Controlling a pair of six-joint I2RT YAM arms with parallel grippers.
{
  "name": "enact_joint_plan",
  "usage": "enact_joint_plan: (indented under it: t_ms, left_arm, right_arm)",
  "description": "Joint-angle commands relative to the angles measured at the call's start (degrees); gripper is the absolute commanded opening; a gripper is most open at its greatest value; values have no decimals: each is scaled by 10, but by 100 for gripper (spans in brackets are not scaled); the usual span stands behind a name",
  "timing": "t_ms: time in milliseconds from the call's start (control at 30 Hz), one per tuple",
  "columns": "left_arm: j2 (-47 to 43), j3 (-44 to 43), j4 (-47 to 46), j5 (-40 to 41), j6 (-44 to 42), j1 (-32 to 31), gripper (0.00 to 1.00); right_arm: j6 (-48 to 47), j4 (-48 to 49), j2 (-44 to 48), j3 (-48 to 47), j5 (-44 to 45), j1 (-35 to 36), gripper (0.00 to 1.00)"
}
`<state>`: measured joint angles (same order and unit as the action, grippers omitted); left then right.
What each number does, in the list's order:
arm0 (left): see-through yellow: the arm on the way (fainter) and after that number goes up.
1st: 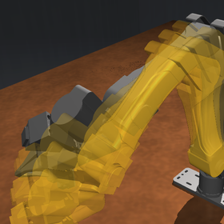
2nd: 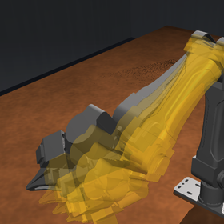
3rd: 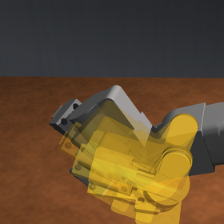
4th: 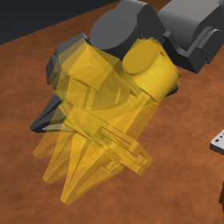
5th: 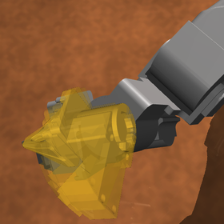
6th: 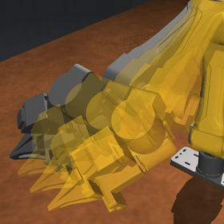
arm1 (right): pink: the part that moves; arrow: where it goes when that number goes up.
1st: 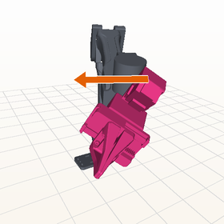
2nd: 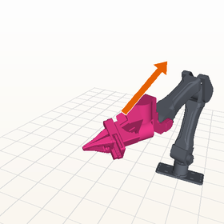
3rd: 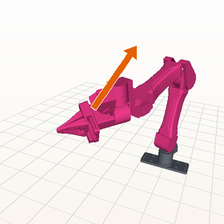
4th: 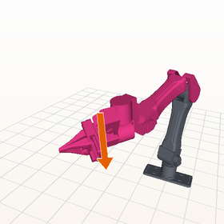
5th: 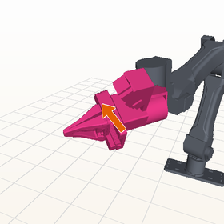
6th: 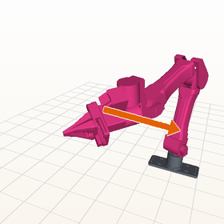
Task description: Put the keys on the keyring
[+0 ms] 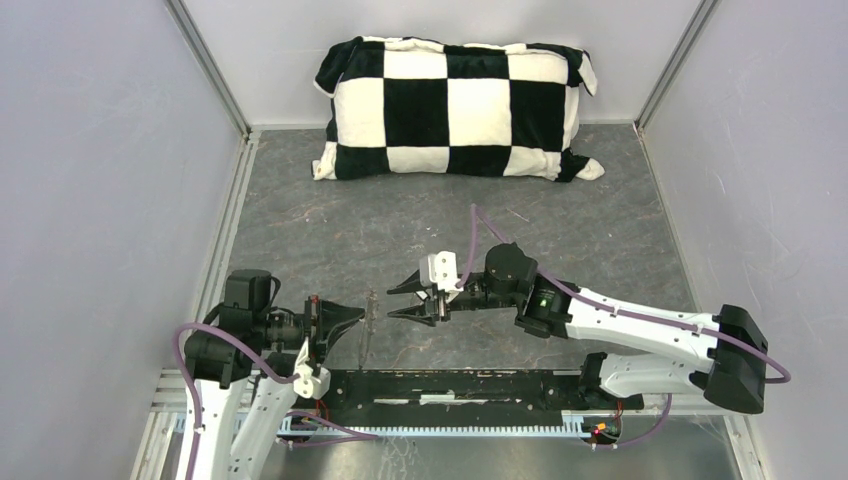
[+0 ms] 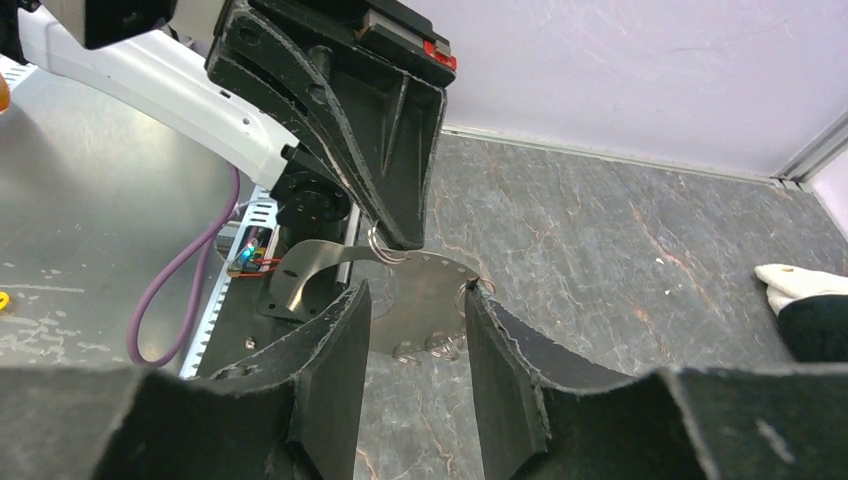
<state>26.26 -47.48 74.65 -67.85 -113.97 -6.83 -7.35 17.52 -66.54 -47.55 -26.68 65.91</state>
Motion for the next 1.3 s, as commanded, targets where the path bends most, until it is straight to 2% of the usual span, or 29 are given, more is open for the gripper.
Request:
enact_joint_plan:
  t_ms: [0,367,600,933,1067,1267]
  left_arm:
    - [-2,-3,-4,-8,-39,2,2]
    - [41,-50,-57,-26,179,2,2]
    - [49,-57,-60,-36,211,2,2]
    - [63,-72,-59,-44,241,2,2]
    - [63,-73,-59,-47,247,2,2]
    - [69,-82,-59,-55,262,2,2]
  right_arm:
    - [2,46,-7,4,-1,16,45]
    - [-81,-4,-49,-57,89,81,45]
    - [-103,9,-61,-71,138,94,40]
    - [-108,-10,-84,-93,137,95,36]
    - [-113,-9,-83,-94,143,94,27]
    - [-121,-12,-83,-94,147,95,6]
